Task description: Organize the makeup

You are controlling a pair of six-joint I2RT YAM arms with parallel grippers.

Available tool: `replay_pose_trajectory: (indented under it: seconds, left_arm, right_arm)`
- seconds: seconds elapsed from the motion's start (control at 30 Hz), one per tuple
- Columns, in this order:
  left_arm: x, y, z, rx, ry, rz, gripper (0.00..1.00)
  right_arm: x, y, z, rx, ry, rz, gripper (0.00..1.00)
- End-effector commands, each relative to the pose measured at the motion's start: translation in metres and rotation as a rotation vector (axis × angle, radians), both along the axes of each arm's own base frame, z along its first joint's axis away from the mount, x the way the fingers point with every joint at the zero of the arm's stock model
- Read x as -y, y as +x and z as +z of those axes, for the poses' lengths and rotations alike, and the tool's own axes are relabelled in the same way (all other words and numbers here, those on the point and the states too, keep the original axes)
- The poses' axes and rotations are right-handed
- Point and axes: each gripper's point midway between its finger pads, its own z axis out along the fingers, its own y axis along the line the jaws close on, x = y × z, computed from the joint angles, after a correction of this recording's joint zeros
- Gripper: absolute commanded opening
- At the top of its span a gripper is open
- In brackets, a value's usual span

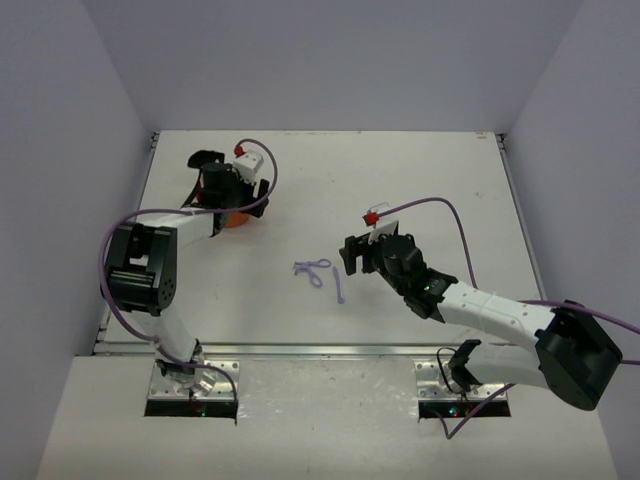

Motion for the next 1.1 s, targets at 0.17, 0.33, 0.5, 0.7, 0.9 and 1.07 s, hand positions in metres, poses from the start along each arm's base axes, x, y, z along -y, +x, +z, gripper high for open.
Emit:
replay_pose_trajectory:
  seconds: [0.17,0.33,0.5,0.7,0.9,1.07]
  left_arm:
    - [-0.019,-0.011,0.037,0.098,0.056,0.076,0.72]
    - [-0.015,-0.027,0.044,0.093,0.040,0.043,0.73]
    - [-0.014,-0.042,0.036,0.038,0.029,-0.014,0.74]
    - [-0.018,-0.041,0.049,0.059,-0.001,0.000,0.74]
    - [-0.037,-0.035,0.052,0.068,-0.006,0.090,0.74]
    - [-0.053,-0.035,0.046,0.048,0.001,0.132,0.73]
  right_arm:
    - [0.003,0.007,0.016,0.047,0.027,-0.030,0.81]
    - [0.005,0.005,0.016,0.050,0.026,-0.034,0.81]
    - [0.009,0.004,0.018,0.062,0.024,-0.039,0.81]
    - [0.013,0.003,0.020,0.069,0.025,-0.049,0.81]
    - [0.016,0.000,0.017,0.058,0.017,-0.055,0.81]
    - [0.020,-0.001,0.018,0.067,0.012,-0.061,0.81]
